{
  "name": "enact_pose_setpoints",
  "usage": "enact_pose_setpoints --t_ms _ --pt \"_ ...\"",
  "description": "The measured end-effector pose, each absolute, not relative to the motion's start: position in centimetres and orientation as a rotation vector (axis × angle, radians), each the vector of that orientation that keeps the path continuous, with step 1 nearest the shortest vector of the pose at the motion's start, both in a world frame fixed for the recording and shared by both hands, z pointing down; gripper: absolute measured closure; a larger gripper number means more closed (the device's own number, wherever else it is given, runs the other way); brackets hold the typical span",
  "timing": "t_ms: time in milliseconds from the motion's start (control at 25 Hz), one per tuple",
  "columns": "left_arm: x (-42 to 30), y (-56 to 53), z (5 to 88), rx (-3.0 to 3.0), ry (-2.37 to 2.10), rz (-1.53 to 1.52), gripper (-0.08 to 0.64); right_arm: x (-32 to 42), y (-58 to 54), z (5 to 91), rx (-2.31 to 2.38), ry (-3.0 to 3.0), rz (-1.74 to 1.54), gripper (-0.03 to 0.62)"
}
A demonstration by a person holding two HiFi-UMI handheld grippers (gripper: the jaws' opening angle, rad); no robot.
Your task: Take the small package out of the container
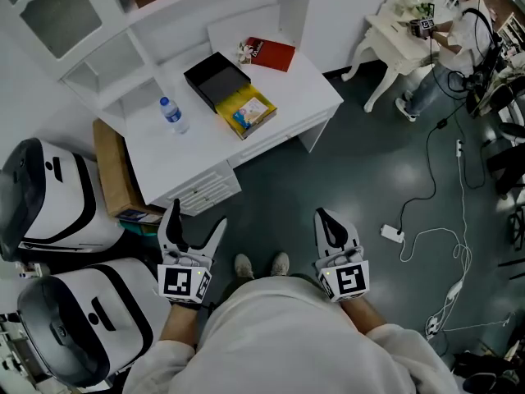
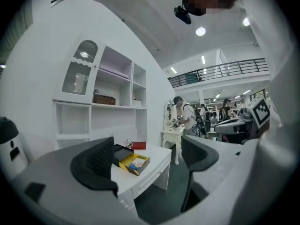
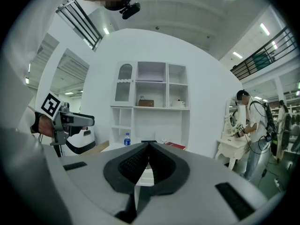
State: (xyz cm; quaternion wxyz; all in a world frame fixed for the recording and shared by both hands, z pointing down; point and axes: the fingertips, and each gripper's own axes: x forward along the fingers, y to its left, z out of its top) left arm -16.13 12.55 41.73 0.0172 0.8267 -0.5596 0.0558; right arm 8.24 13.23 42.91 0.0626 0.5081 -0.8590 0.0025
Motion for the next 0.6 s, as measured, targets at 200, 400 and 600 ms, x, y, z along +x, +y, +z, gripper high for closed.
enact_pose_setpoints --t_ms 200,400,600 --pt "-14.5 12.1 41.6 2.578 -1.729 0.194 0.118 9.6 12.7 43.0 1.539 -2.604 0.014 0.568" --pt "-13.2 11.7 41.3 2.582 -1.742 0.213 0.118 10.6 12.5 43.1 1.524 -2.625 0.018 0.568" --pt "-11.9 11.7 40.9 2.591 -1.750 0.233 0.118 12.0 12.1 42.9 1.523 -2.635 0.006 0.568"
